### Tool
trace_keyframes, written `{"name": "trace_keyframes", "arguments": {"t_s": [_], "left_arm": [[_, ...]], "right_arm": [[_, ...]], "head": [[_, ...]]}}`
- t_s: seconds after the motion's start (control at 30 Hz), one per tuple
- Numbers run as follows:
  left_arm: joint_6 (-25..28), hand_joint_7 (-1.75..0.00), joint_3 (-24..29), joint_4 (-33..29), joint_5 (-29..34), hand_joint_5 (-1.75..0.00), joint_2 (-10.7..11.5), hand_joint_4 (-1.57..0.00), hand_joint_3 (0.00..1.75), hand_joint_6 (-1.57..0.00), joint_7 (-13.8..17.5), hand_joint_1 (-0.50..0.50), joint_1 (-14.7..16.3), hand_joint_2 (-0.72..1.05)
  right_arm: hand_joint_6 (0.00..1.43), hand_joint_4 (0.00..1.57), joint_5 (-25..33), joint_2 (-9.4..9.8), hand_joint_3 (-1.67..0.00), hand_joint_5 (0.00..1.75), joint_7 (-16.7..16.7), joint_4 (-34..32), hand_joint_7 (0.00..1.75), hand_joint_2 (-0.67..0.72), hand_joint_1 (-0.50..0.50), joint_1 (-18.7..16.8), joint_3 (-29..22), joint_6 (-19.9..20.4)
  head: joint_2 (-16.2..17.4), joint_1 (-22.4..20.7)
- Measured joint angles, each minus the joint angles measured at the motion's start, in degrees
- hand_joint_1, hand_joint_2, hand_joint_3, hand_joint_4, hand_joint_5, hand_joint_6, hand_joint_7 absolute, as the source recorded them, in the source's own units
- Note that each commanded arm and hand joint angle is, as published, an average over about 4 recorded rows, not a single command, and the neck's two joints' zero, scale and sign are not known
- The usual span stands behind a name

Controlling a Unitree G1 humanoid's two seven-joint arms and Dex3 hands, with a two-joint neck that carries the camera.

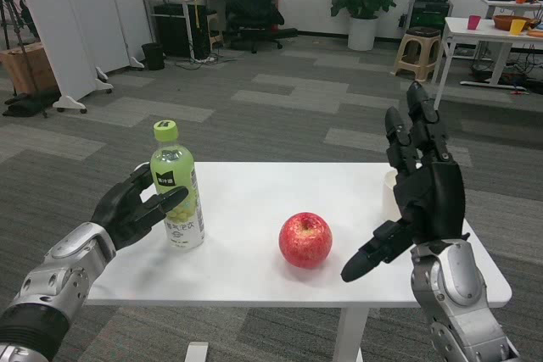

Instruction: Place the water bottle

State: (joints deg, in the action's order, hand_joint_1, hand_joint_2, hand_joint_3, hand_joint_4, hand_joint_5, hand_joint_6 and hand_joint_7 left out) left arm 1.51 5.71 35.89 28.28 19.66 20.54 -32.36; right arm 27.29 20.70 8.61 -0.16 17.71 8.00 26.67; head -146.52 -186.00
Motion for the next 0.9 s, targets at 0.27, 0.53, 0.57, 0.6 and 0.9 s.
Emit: {"name": "trace_keyframes", "arguments": {"t_s": [0.27, 0.53, 0.57, 0.6, 0.9], "left_arm": [[-2.29, 0.0, -0.81, 0.08, 4.19, -0.18, -0.33, 0.0, 0.07, 0.0, -0.02, -0.5, 0.64, 1.0], [-7.13, 0.0, -0.85, 0.08, 8.44, -0.13, -0.66, 0.0, 0.07, 0.0, -0.48, -0.48, 1.0, -0.53], [-7.87, 0.0, -0.89, 0.08, 8.55, -0.1, -0.68, 0.0, 0.09, 0.0, -0.85, -0.48, 1.04, -0.64], [-8.86, 0.0, -0.91, 0.09, 8.62, -0.1, -0.74, 0.0, 0.09, 0.0, -1.38, -0.48, 1.07, -0.66], [-14.92, 0.0, 2.68, -0.16, 8.65, -0.05, -1.07, 0.0, 0.09, 0.0, -5.66, -0.48, 1.21, -0.72]], "right_arm": [[0.0, 0.0, 0.03, -0.01, 0.0, 0.0, 0.0, 0.01, 0.0, 0.5, -0.46, 0.0, 0.15, 0.0], [0.0, 0.0, 0.03, -0.04, 0.0, 0.0, 0.0, 0.03, 0.0, 0.5, -0.46, 0.0, 0.31, 0.01], [0.0, 0.0, 0.03, -0.04, 0.0, 0.0, 0.0, 0.03, 0.0, 0.5, -0.46, 0.0, 0.34, 0.01], [0.0, 0.0, 0.03, -0.04, 0.0, 0.0, 0.0, 0.03, 0.0, 0.5, -0.46, 0.0, 0.36, 0.01], [0.0, 0.0, 0.08, -0.06, 0.0, 0.0, -0.01, 0.07, 0.0, 0.49, -0.46, 0.0, 0.51, 0.01]], "head": [[0.03, -0.12], [-0.11, -0.41], [-0.12, -0.45], [-0.13, -0.5], [-0.57, -2.06]]}}
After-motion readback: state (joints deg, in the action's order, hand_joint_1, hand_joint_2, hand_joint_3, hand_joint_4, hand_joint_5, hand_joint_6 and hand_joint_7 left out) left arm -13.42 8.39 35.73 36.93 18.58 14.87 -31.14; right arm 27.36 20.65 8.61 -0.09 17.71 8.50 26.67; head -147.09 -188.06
